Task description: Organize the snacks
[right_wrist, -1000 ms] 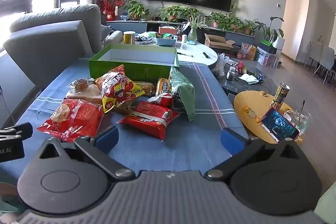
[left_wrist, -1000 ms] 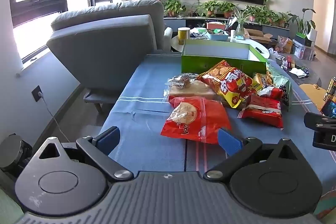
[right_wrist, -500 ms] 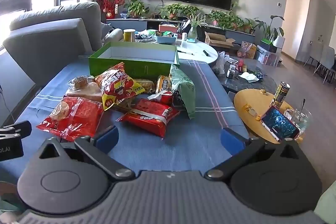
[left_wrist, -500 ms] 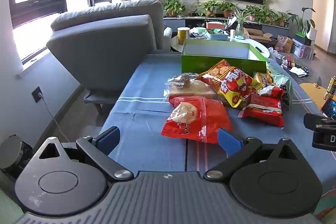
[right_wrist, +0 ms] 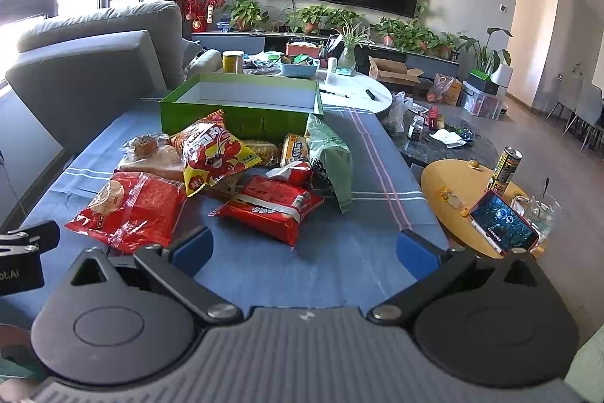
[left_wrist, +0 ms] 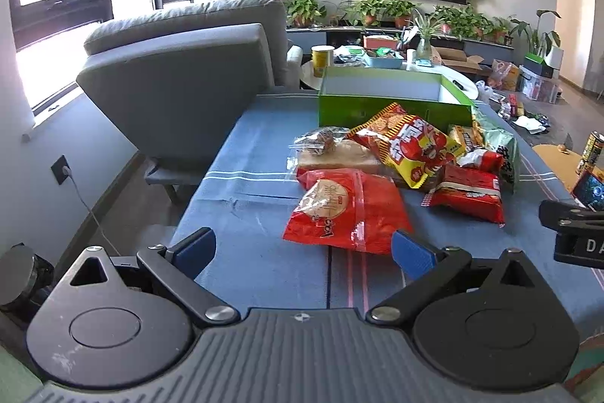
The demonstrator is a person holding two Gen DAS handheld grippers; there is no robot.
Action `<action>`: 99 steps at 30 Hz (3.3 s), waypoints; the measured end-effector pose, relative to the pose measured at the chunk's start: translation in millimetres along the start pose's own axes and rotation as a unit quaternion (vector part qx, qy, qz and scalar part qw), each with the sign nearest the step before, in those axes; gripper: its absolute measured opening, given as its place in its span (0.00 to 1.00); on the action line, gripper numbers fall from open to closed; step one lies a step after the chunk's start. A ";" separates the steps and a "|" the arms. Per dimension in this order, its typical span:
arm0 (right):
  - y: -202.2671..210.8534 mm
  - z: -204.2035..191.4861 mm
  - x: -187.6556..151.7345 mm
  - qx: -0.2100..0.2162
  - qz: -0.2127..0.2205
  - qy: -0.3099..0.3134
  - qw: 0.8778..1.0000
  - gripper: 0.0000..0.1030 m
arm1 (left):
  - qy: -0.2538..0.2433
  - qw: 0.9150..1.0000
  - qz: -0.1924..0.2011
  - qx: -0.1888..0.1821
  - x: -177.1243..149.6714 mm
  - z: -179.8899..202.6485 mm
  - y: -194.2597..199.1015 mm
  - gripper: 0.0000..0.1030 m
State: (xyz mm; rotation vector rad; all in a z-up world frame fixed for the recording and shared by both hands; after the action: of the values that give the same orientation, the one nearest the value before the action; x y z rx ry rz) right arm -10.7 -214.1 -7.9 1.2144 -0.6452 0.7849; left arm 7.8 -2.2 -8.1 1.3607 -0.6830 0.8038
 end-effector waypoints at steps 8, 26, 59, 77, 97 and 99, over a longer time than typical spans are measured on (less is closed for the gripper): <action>-0.8 0.0 0.5 0.002 -0.002 0.000 1.000 1.00 | -0.004 1.000 -0.003 -0.002 -1.1 1.5 0.6 0.97; -0.6 -0.3 2.3 0.002 0.003 0.002 1.000 1.00 | -0.013 1.000 -0.010 -0.005 -2.8 4.3 -0.5 0.97; -6.6 -4.7 -2.5 -0.004 -0.003 0.024 1.000 1.00 | -0.011 1.000 -0.013 -0.004 -5.3 2.7 -4.1 0.96; -45.3 -33.0 28.8 0.140 -0.018 -0.035 0.989 1.00 | 0.052 0.995 -0.046 -0.068 -0.2 -20.5 -48.0 0.71; -149.4 -57.7 34.9 0.249 -0.094 -0.134 0.954 1.00 | 0.146 0.969 -0.116 -0.163 29.1 -45.6 -151.6 0.41; -158.4 -54.7 30.5 0.263 -0.102 -0.160 0.946 1.00 | 0.155 0.965 -0.125 -0.170 25.2 -47.7 -161.9 0.46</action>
State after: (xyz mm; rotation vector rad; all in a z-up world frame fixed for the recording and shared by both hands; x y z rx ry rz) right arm 137.0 -180.1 -85.8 1.8943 -0.5732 0.6045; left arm 153.7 42.8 -84.3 0.9583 -0.3714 0.6434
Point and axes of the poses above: each gripper's, at about its wrist camera, not at the fingertips, and y roughly against the way its jaws point, z to its right, x to its top, the point moved 1 cm from there along -y, roughly the way its jaws point, and after that the axes turned 10 degrees about y, right-handed, at the moved point
